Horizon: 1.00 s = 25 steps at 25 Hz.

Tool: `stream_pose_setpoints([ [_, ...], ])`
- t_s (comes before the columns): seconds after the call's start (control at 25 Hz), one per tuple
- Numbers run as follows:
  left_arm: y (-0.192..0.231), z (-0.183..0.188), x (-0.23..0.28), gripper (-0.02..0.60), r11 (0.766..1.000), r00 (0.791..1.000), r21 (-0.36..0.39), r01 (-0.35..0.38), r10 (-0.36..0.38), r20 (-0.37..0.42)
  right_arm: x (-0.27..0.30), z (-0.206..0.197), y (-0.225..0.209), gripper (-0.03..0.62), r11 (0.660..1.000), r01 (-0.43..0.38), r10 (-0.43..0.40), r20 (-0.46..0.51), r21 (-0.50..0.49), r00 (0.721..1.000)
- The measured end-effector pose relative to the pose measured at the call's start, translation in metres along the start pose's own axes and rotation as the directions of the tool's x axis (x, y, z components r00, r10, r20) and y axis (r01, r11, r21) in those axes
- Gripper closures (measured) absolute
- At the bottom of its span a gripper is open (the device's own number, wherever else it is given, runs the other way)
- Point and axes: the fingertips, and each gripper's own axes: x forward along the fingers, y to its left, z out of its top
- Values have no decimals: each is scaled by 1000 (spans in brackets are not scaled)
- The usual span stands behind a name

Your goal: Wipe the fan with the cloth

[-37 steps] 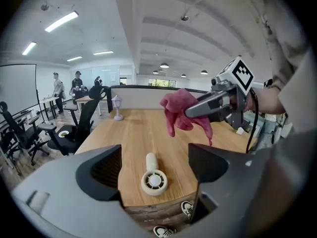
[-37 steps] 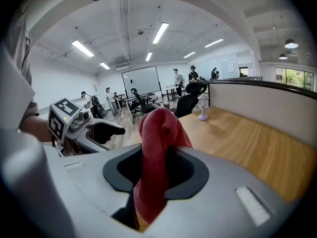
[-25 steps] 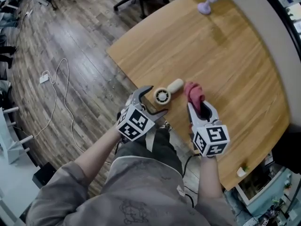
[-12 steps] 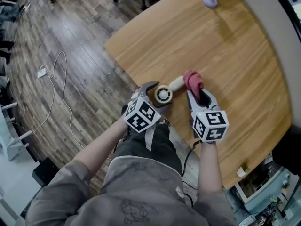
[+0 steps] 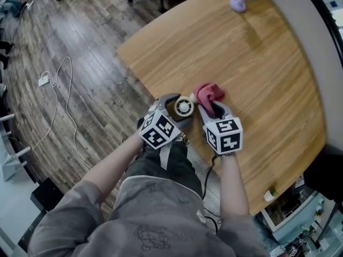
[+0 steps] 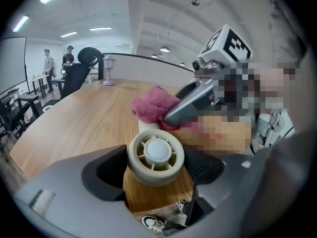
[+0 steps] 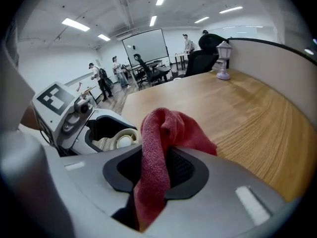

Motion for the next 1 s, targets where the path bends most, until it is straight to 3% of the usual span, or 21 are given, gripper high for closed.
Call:
stream_pose_setpoints([
  [0.2,0,0,1,225,1000,1000,10,19,-19,1,1,-8,32,480,977,-99,78,-116,-189,990],
  [0.4,0,0,2,224,999,999,22,33,-33,1,-6,-16,63,480,886,-248,167,-231,-390,959],
  [0.52,0,0,1,224,999,999,31,42,-42,1,-10,-26,69,482,836,-323,189,-320,-443,928],
  [0.6,0,0,2,224,998,999,33,46,-46,1,-11,-34,62,482,830,-349,190,-368,-436,910],
  [0.76,1,1,3,224,998,999,36,51,-51,2,-14,-32,33,482,889,-275,130,-374,-367,918],
  [0.88,0,1,2,224,998,999,38,54,-54,4,-15,-23,-1,482,947,-125,22,-328,-295,944],
  [1.0,0,1,2,224,998,998,38,58,-58,5,-16,-17,-35,482,965,36,-112,-284,-260,952],
])
